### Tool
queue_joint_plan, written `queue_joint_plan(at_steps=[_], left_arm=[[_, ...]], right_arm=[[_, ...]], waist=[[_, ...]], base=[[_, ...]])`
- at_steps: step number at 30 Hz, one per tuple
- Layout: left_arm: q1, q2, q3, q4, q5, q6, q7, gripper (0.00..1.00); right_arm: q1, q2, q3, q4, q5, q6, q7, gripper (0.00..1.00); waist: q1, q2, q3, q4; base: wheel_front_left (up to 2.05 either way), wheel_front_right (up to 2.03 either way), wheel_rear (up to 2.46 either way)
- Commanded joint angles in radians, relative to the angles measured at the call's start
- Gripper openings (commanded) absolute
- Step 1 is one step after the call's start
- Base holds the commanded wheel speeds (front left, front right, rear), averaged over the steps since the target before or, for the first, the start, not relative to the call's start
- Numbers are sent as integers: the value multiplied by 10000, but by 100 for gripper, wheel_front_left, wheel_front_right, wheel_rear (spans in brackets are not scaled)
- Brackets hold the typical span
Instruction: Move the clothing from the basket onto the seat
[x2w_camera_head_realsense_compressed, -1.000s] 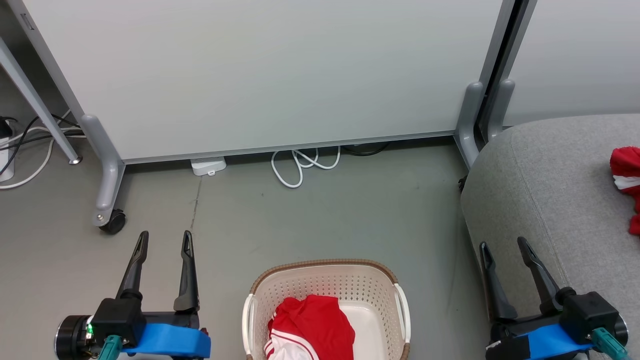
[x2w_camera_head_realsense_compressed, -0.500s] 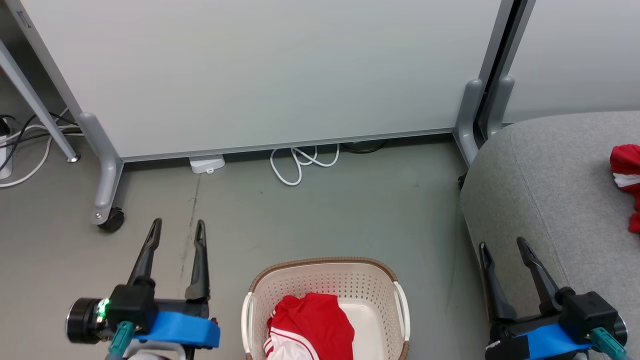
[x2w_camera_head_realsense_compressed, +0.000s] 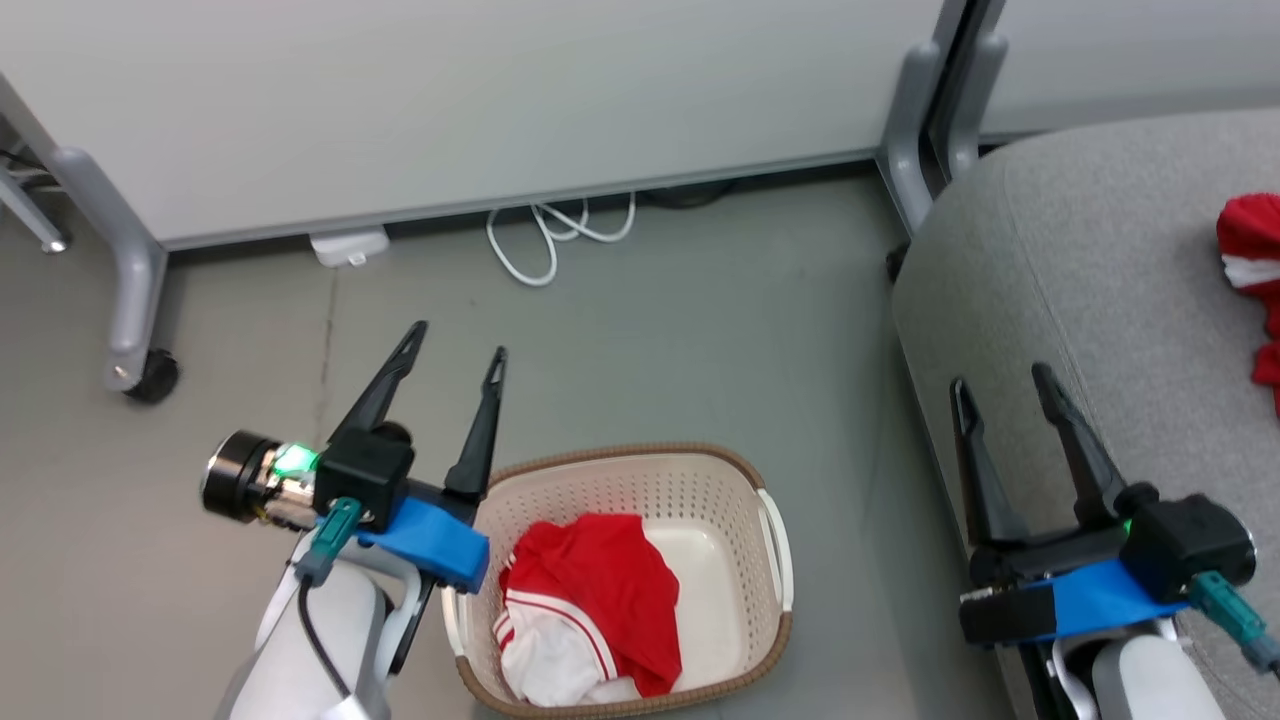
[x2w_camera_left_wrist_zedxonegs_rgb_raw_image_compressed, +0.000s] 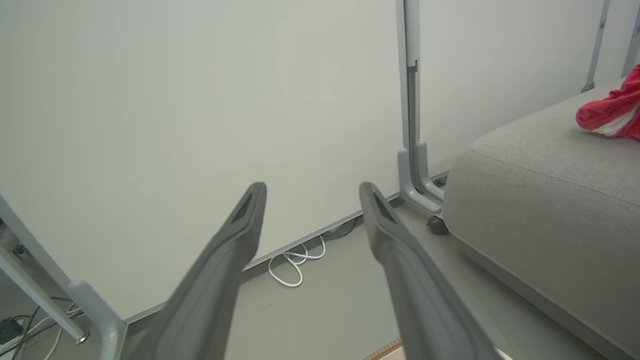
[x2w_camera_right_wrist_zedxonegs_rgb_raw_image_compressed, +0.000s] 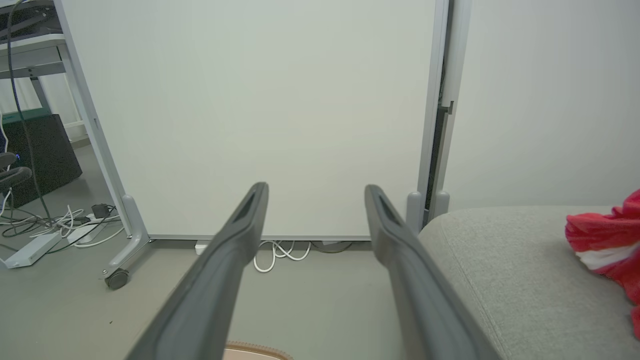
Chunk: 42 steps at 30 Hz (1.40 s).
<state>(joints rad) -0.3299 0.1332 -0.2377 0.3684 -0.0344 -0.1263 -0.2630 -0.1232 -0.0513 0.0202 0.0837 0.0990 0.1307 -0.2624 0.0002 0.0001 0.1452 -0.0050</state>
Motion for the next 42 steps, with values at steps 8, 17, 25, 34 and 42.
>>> queue_joint_plan(at_steps=[8,17,25,34,42], left_arm=[[-2020,633,-2042,1727,-557,-43,-27,100],[-3955,1055,-4854,4497,-1198,-42,12,100],[-5439,1074,-7570,6566,-1787,-41,630,100],[-6818,1294,-10079,7578,-2250,-41,1785,100],[-7052,1536,-10445,7890,-1190,-42,3047,100]], right_arm=[[-1208,17,119,-352,-101,1,-38,100],[-2223,18,281,-602,-206,1,-40,100],[-2819,19,444,-815,-111,1,-38,100],[-3319,17,680,-1311,82,1,-40,100],[-3489,19,775,-1695,225,1,-40,100]], waist=[[-2,-1,2047,-792],[-2,-1,3680,-1309],[-2,-1,4987,-1750],[-2,-1,6528,-2160],[-2,-1,7486,-2530]], base=[[0,0,0],[0,0,0],[0,0,0],[0,0,0],[0,0,0]])
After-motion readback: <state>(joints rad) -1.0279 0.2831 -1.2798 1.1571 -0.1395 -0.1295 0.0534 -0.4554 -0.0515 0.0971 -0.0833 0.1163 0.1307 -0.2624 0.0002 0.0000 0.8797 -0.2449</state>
